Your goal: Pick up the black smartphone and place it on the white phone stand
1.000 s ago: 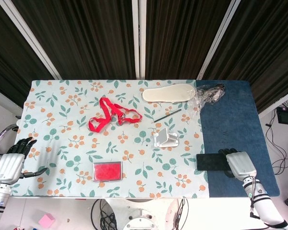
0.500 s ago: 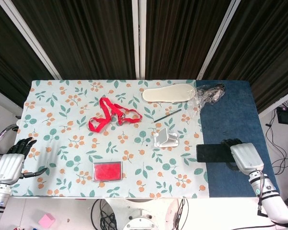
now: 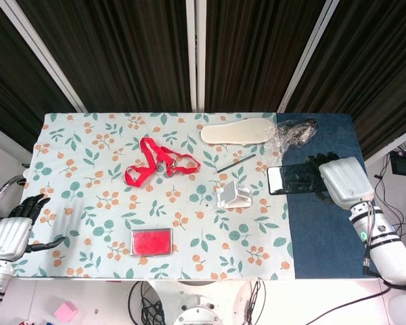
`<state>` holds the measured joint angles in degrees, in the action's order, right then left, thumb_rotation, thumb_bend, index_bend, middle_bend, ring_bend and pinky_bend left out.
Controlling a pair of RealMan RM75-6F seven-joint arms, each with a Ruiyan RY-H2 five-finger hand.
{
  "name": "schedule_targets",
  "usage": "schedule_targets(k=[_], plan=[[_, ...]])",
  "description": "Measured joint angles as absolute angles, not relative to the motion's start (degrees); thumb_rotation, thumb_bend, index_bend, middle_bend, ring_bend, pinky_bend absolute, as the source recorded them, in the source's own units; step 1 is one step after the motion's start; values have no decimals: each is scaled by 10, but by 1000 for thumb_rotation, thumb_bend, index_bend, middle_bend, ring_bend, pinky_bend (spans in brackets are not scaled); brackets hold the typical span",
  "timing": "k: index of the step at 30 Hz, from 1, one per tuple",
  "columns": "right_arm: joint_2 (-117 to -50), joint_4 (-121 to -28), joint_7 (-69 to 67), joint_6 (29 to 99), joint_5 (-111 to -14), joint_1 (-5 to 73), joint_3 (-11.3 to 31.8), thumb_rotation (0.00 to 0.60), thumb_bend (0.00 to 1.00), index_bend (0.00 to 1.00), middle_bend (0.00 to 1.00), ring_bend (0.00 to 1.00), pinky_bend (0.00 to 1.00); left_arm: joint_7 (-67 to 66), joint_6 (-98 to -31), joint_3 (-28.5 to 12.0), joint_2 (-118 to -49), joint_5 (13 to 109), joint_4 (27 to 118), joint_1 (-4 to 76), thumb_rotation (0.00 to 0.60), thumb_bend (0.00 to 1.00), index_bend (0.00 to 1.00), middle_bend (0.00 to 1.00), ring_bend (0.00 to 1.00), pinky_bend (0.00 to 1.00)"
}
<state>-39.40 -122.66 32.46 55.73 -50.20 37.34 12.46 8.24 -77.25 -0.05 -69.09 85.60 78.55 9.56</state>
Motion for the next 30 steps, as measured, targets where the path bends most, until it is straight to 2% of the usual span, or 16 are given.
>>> schedule_targets(k=[5,11,16,19,25,30], plan=[[-381,-1220,424,503,-331,493,129,600,331,800,426,440,568,86,-771,-1,-690,852,782,94,248,0,102,63,62,197],[-385,-1215,579,489,-120,667,107,600,331,798,425,440,567,89,-765,-3,-687,847,781,95,248,0,102,64,61,197],[-424,-1202,704,523,26,805,81,600,331,813,429,440,567,91,-760,-3,-688,845,780,97,247,0,102,63,61,197],[-460,-1191,759,550,93,861,68,600,331,820,429,440,567,95,-759,-3,-689,845,778,97,246,0,102,64,61,197],[-538,-1166,838,610,187,941,60,600,331,818,429,440,567,102,-756,-2,-691,844,773,97,245,0,102,63,61,197],[-584,-1145,877,641,230,978,68,600,332,817,429,440,567,108,-755,-2,-691,843,768,96,244,0,102,63,61,197]])
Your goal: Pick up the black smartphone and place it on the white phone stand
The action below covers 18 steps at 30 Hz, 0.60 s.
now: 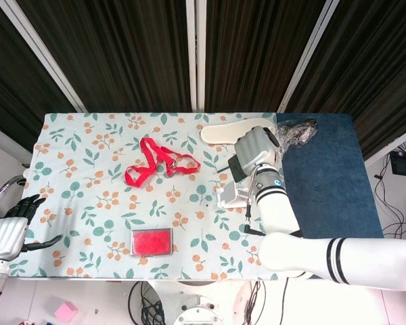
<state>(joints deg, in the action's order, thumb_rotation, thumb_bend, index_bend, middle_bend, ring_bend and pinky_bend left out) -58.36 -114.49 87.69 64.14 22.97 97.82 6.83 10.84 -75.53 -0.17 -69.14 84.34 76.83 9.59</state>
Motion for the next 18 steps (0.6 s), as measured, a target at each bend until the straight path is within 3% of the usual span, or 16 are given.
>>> schedule_targets(k=[18], plan=[[-719,-1081,1008,748,346,1049,120,600,332,786,437,440,566,134,-757,3,-695,848,743,91,247,0,102,63,61,197]])
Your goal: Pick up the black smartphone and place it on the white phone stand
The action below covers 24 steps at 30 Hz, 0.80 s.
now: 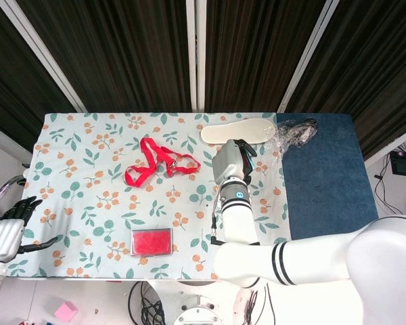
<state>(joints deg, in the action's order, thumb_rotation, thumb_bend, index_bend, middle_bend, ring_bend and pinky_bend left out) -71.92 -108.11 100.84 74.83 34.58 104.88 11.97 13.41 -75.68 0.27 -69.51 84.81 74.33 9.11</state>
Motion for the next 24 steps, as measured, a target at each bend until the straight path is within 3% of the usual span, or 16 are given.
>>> schedule_targets(k=[15,19,24], plan=[[-815,-1017,1079,862,404,1055,186,600,331,776,439,440,568,134,-759,7,-699,855,724,89,247,0,102,64,61,195],[-843,-1000,1090,896,398,1051,201,600,329,776,441,444,568,128,-769,3,-705,854,717,87,209,0,102,64,61,190],[-869,-986,1097,917,378,1038,209,600,327,776,439,447,569,132,-771,4,-707,857,712,86,204,0,102,63,62,190]])
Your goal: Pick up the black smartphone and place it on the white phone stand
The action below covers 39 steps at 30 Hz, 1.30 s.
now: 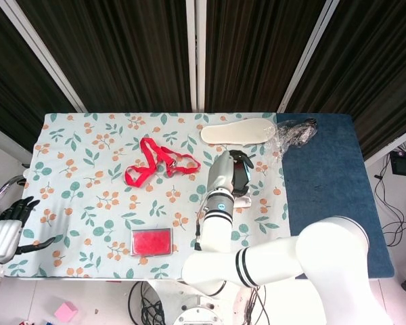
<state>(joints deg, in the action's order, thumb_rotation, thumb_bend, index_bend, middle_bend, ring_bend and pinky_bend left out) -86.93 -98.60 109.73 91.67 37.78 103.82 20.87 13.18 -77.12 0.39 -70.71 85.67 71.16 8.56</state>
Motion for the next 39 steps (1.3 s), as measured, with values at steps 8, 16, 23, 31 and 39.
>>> schedule_targets(k=[8,16,23,31,39], plan=[[-909,-967,1116,943,353,1020,229,600,327,771,437,447,569,132,-771,7,-707,859,705,84,205,0,102,63,62,190],[-939,-950,1126,959,318,997,237,600,327,773,437,447,569,125,-767,10,-713,862,699,85,211,0,102,63,61,190],[-957,-937,1139,959,291,974,242,600,327,773,435,447,569,128,-765,11,-715,864,695,86,207,0,102,63,62,190],[-978,-923,1156,960,263,961,253,600,327,770,435,447,568,130,-762,12,-716,862,693,85,211,0,102,64,62,191],[-996,-912,1169,967,248,950,263,600,327,769,434,445,568,134,-765,11,-716,865,696,87,208,0,102,64,62,191]])
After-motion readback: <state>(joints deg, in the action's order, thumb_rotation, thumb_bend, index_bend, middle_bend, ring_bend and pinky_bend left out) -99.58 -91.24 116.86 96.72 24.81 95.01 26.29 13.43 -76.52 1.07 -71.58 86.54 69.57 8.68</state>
